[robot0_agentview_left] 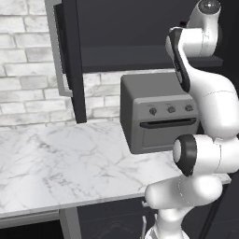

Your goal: Move the ketchup and condiment bottle from the cabinet to the dining counter.

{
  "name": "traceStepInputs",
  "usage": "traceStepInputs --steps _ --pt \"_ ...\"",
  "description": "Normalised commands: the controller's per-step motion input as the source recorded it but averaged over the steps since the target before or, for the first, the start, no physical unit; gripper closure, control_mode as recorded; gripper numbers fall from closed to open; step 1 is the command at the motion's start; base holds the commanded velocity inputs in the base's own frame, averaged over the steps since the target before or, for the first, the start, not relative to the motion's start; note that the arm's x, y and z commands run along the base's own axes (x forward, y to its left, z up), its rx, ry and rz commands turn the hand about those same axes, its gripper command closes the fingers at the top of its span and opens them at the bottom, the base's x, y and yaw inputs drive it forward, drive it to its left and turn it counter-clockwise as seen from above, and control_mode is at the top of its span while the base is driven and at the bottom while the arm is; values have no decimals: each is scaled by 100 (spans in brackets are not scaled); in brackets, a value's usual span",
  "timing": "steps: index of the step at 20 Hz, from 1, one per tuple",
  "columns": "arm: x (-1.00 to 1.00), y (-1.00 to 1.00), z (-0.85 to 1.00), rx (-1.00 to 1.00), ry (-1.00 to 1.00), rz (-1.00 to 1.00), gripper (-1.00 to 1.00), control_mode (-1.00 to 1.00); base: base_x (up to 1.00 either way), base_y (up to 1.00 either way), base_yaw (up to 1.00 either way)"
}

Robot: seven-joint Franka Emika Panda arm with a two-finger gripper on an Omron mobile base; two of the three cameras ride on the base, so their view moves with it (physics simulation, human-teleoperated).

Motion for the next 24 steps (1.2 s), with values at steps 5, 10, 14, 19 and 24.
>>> traceStepInputs --steps 5,10,14,19,24 --pt "31 -3 -1 0 -6 0 -100 -100 0 0 0" --pt "30 0 1 0 0 0 -100 -100 0 0 0" --pt "33 0 5 0 2 0 -100 -100 0 0 0" --pt "25 -1 1 0 3 0 -100 -100 0 0 0" --pt "16 0 0 0 1 0 -100 -100 0 0 0"
